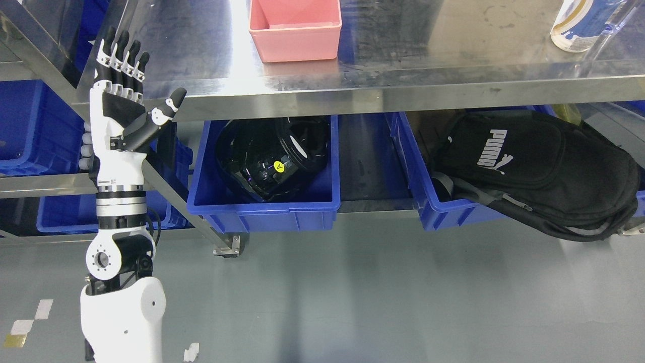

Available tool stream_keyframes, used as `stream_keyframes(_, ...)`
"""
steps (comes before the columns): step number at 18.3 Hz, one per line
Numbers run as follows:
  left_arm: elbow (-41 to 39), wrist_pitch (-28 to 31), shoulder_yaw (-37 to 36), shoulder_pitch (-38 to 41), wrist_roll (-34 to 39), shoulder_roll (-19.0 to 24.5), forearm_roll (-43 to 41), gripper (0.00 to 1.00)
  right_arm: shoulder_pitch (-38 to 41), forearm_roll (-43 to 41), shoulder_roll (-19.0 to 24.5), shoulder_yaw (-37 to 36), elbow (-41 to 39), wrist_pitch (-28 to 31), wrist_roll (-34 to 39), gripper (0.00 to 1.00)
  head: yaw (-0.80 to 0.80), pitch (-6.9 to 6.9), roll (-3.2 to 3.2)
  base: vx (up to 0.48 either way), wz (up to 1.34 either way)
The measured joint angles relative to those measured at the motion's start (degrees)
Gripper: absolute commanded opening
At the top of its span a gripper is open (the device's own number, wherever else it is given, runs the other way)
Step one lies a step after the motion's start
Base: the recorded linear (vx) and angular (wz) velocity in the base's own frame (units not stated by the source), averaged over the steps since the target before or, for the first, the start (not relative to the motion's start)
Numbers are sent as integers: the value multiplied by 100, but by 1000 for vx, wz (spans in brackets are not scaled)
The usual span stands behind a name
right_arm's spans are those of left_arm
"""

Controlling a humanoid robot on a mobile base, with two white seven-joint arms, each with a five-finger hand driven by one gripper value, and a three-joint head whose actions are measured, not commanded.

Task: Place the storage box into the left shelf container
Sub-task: 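Raise the left hand up toward the pink box on the shelf top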

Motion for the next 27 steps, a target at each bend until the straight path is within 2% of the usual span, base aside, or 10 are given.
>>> stream_keyframes(6, 0, 26, 95, -134, -342, -5, -126, 100, 0, 0, 0, 0, 0, 12, -10, 100, 0, 0, 0, 0, 0)
stream_keyframes(8, 11, 184, 158, -411, -910, 113, -231, 100, 0, 0, 0, 0, 0, 13, -14, 100, 0, 0, 0, 0, 0)
stream_keyframes(10, 64, 391, 218, -883, -1791, 359, -369, 100, 0, 0, 0, 0, 0, 14, -14, 100, 0, 0, 0, 0, 0)
stream_keyframes(13, 247, 513, 183, -1571, -2439, 838, -653, 100, 0, 0, 0, 0, 0, 13, -7, 100, 0, 0, 0, 0, 0)
stream_keyframes(15, 505, 553, -141, -2132, -3006, 1344, -877, 100, 0, 0, 0, 0, 0, 15, 1, 100, 0, 0, 0, 0, 0)
stream_keyframes(19, 972, 477, -850, -2936, -3959, 1882, -1430, 98, 0, 0, 0, 0, 0, 17, 5, 100, 0, 0, 0, 0, 0)
stream_keyframes(23, 1680, 469, -1449, -3725, -4418, 2034, -2290, 97, 0, 0, 0, 0, 0, 19, 6, 100, 0, 1, 0, 0, 0)
stream_keyframes(27, 2346, 475, -1876, -4367, -4520, 1917, -2955, 97, 0, 0, 0, 0, 0, 20, 6, 100, 0, 2, 0, 0, 0)
